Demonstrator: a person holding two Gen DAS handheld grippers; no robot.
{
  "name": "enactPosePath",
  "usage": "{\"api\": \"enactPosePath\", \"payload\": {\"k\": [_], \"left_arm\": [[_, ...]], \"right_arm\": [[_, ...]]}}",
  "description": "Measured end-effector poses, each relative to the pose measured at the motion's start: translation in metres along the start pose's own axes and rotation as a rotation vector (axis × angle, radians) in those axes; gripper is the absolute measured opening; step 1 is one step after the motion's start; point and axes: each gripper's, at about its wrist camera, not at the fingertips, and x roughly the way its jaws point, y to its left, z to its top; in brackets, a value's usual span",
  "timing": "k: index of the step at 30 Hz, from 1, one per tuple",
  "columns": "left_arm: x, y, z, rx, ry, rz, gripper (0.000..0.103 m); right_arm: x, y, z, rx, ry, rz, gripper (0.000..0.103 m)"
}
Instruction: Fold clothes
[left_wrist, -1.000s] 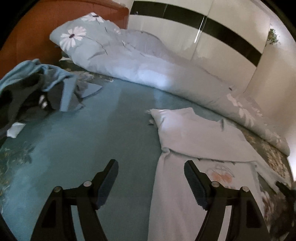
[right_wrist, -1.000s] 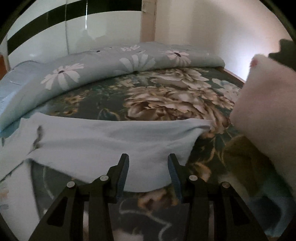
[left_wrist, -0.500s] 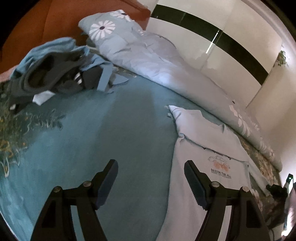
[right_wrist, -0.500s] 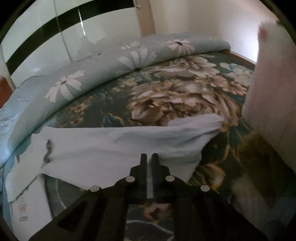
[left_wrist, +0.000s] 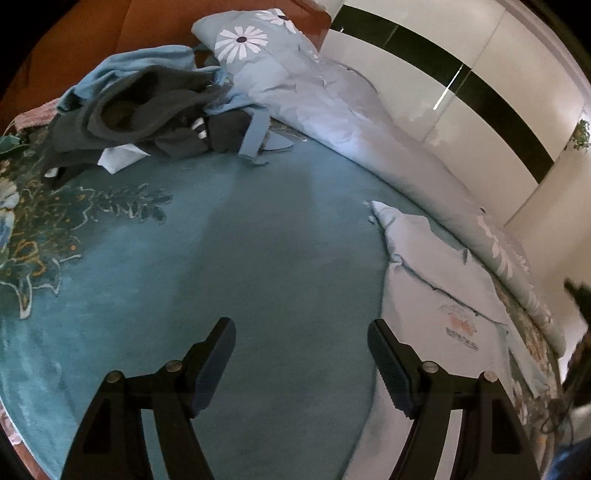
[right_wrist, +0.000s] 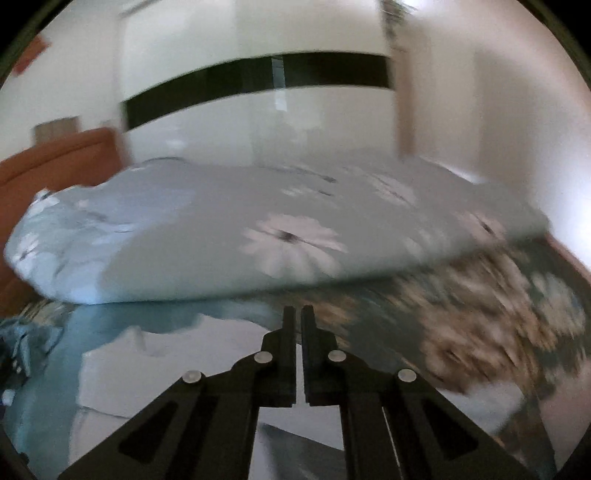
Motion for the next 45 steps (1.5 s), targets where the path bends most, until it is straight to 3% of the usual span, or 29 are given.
{"api": "enactPosePath", "payload": {"k": [5,11,16,20,23,26,28,29,30,34,37,41,45], "left_arm": [[0.002,0.014,-0.001,-0.023,0.01,0.019,0.077],[0.004,0.029,-0.002,-0.042,0.02,0.046,0.077],[0.006,0.038,-0.004,-0.048,0.032,0.058,0.077],[0.008,0.039,-0.007,-0.045,0.045,0.053,0.077],[0.008,0.038,-0.007,-0.036,0.047,0.045,0.077],[0.01,0.035,-0.006,-0.039,0.05,0.024,0.077],[0.013,0.031,-0.007,-0.033,0.058,0.008,0.077],[0.015,0.029,-0.007,-0.027,0.062,0.004,0.077],[0.016,0.027,-0.008,-0.022,0.066,0.003,0.077],[0.023,0.019,-0.011,-0.006,0.083,-0.003,0.077],[0.026,0.01,-0.011,-0.001,0.091,-0.017,0.077],[0.027,0.0,-0.013,0.016,0.103,-0.037,0.077],[0.026,-0.005,-0.016,0.037,0.111,-0.03,0.077]], "right_arm": [[0.017,0.1,0.007,-0.11,0.018,0.174,0.002],[0.052,0.202,-0.033,-0.248,0.136,0.304,0.002],[0.085,0.247,-0.08,-0.325,0.263,0.327,0.002],[0.093,0.252,-0.1,-0.323,0.32,0.345,0.002],[0.084,0.219,-0.087,-0.23,0.287,0.349,0.002],[0.068,0.162,-0.072,-0.131,0.233,0.281,0.005],[0.054,0.115,-0.071,-0.081,0.189,0.181,0.018],[0.046,0.09,-0.073,-0.057,0.167,0.125,0.041],[0.038,0.062,-0.078,-0.026,0.147,0.057,0.057],[0.008,-0.047,-0.101,0.132,0.107,-0.277,0.058],[-0.003,-0.107,-0.115,0.216,0.124,-0.457,0.058],[-0.003,-0.146,-0.121,0.259,0.127,-0.568,0.058],[0.015,-0.17,-0.124,0.317,0.172,-0.553,0.058]]}}
